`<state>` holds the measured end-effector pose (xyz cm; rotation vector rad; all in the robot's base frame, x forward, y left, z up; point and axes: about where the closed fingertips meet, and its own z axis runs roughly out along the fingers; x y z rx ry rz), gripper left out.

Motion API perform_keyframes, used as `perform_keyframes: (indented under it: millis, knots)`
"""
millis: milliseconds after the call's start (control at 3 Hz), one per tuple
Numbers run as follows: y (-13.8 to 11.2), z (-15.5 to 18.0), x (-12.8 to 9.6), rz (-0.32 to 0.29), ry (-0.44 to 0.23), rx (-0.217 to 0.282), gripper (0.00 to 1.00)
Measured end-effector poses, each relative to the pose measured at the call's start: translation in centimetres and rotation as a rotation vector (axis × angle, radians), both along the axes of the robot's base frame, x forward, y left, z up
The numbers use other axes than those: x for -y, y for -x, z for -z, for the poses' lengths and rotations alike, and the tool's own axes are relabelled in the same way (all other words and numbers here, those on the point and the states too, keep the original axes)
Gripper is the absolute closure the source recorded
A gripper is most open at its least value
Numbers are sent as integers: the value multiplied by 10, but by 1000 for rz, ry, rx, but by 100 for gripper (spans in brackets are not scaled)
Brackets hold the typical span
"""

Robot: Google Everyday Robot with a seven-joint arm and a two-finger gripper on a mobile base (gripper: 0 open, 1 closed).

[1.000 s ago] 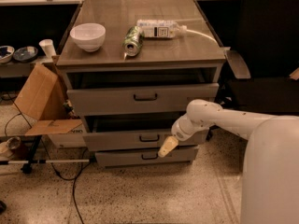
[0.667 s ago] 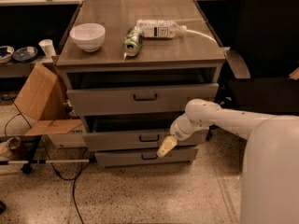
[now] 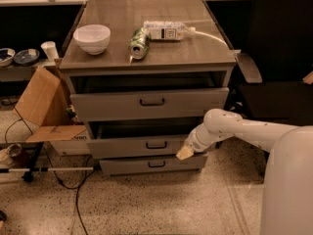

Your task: Close middle drawer

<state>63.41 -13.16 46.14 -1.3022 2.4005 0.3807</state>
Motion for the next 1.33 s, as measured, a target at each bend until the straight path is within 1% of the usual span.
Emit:
perform_keyframes:
  millis: [333,667,1000,1333]
  knots:
    - [7,12,18,21,23,-19,70]
    - [-1,29,18,22,38,-39,93]
    - [-24,37,1,-7,39,-27,81]
    - [-37,38,-9,-21,33,-12,58]
